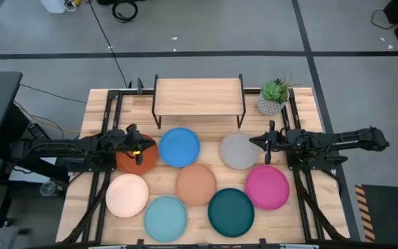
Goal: Place and stack plates onto a shelf
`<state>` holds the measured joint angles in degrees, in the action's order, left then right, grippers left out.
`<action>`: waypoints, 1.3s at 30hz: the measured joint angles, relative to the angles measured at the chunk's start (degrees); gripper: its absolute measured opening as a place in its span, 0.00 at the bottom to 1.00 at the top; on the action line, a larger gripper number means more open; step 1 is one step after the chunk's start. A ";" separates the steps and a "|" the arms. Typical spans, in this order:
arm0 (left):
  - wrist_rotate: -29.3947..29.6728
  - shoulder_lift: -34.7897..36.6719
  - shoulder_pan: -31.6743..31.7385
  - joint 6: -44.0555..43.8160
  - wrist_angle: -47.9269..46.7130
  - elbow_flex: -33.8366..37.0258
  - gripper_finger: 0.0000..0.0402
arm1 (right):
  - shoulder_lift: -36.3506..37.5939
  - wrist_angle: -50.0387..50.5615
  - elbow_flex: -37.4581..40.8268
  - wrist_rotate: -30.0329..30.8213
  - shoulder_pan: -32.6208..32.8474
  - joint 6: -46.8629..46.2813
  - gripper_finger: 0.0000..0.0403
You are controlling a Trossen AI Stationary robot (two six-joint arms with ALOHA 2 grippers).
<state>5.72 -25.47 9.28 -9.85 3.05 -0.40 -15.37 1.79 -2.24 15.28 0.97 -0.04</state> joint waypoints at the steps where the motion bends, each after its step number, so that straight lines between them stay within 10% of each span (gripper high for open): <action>1: 0.00 -0.02 0.02 0.00 0.00 0.00 0.09 | 0.01 0.00 0.00 -0.01 0.01 0.00 0.07; 39: 1.11 -0.02 0.01 7.41 10.04 0.01 0.09 | -0.01 0.01 0.00 -0.01 0.00 -0.01 0.07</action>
<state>6.83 -25.50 9.29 -2.44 13.09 -0.40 -15.38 1.80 -2.24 15.27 0.97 -0.05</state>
